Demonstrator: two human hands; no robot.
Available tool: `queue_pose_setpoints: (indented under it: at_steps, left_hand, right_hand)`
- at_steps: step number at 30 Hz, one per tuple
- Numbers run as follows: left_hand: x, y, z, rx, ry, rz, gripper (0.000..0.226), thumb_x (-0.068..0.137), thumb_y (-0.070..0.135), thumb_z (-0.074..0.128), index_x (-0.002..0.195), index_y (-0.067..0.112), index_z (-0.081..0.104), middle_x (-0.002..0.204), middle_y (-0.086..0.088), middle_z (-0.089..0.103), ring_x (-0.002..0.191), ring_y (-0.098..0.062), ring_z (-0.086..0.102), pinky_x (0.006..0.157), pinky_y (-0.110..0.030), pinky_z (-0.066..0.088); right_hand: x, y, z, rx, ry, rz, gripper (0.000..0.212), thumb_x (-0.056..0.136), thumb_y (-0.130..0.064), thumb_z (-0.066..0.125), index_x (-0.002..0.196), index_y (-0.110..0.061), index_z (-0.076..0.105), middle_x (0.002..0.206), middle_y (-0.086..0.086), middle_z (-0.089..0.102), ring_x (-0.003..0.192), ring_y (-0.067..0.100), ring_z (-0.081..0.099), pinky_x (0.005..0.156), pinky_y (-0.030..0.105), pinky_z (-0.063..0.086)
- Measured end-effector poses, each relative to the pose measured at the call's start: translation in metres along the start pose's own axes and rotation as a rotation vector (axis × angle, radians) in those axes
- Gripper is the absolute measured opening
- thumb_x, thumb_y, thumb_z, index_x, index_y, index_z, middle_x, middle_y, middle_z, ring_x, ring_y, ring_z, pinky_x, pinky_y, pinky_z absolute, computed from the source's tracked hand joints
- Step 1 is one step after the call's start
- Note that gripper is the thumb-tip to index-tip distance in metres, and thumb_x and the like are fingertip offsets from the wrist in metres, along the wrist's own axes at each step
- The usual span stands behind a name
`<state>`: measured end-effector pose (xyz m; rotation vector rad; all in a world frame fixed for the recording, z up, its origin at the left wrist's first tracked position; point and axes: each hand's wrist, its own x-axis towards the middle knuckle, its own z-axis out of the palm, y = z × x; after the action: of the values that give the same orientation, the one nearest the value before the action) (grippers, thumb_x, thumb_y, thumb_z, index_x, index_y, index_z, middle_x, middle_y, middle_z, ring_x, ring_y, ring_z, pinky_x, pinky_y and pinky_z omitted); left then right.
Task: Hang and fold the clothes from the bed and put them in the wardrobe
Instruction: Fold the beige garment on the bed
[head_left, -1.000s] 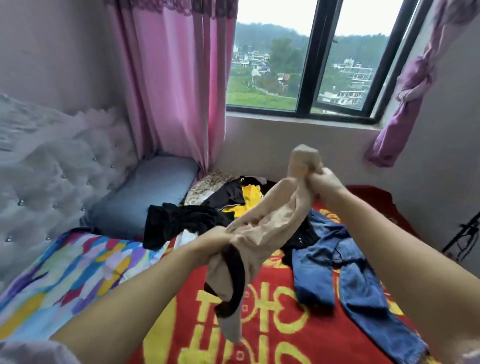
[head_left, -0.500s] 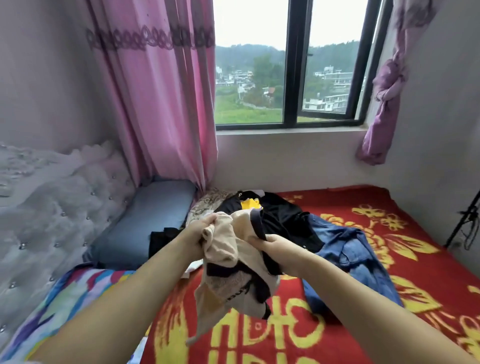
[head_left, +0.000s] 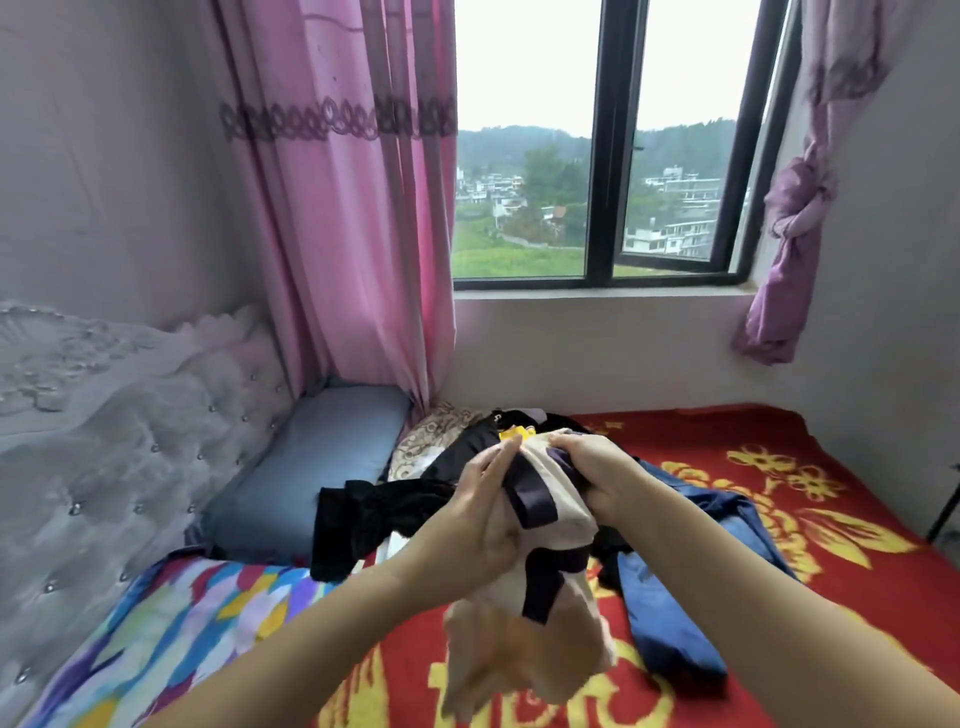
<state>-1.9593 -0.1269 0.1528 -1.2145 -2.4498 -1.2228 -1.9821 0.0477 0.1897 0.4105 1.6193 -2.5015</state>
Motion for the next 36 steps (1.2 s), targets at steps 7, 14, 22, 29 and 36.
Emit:
queue_pose_setpoints:
  at_steps: [7, 14, 22, 29, 36]
  left_hand:
    - [0.031, 0.007, -0.003, 0.072, 0.125, 0.174, 0.019, 0.085, 0.017, 0.051, 0.090, 0.006, 0.065, 0.102, -0.006, 0.062, 0.095, -0.019, 0.058, 0.087, -0.035, 0.044]
    - [0.064, -0.009, -0.042, -0.888, 0.451, -0.348, 0.024, 0.092, 0.032, 0.058, 0.086, 0.016, 0.075, 0.091, -0.011, 0.074, 0.084, -0.024, 0.071, 0.069, -0.033, 0.055]
    - [0.096, 0.007, -0.047, -0.883, 0.017, -0.406, 0.028, 0.076, 0.036, 0.071, 0.092, 0.013, 0.076, 0.096, -0.011, 0.072, 0.084, -0.022, 0.069, 0.070, -0.030, 0.057]
    - [0.100, 0.014, -0.051, -1.010, -0.102, -0.416, 0.011, 0.078, 0.026, 0.072, 0.080, 0.016, 0.076, 0.076, -0.007, 0.066, 0.065, -0.017, 0.062, 0.058, -0.027, 0.052]
    - [0.089, -0.002, -0.052, -0.515, -0.037, -0.385, 0.007, 0.082, 0.010, 0.057, 0.084, 0.016, 0.060, 0.059, 0.006, 0.058, 0.049, -0.003, 0.053, 0.049, -0.016, 0.042]
  right_hand:
    - [-0.001, 0.005, -0.016, -0.339, 0.025, -0.012, 0.034, 0.095, 0.010, 0.037, 0.066, -0.004, 0.046, 0.059, 0.006, 0.046, 0.055, 0.013, 0.044, 0.050, 0.017, 0.039]
    - [-0.003, -0.009, -0.099, -0.943, 0.243, 0.055, 0.022, 0.087, -0.007, 0.059, 0.065, -0.004, 0.056, 0.058, 0.011, 0.052, 0.051, 0.021, 0.047, 0.053, 0.026, 0.036]
    - [-0.017, -0.034, -0.046, -1.467, 0.030, -1.002, 0.101, 0.078, -0.032, 0.077, 0.153, -0.026, 0.009, 0.153, 0.005, 0.031, 0.136, 0.025, 0.035, 0.110, 0.042, 0.035]
    - [-0.035, -0.053, -0.004, -1.349, -0.195, -1.530, 0.037, 0.086, -0.008, 0.069, 0.121, -0.016, 0.066, 0.145, 0.009, 0.044, 0.140, 0.026, 0.034, 0.113, 0.043, 0.033]
    - [-0.030, -0.070, 0.029, -1.103, -0.138, -1.230, 0.028, 0.090, -0.002, 0.059, 0.064, -0.002, 0.047, 0.055, -0.004, 0.040, 0.053, 0.010, 0.031, 0.052, 0.018, 0.030]
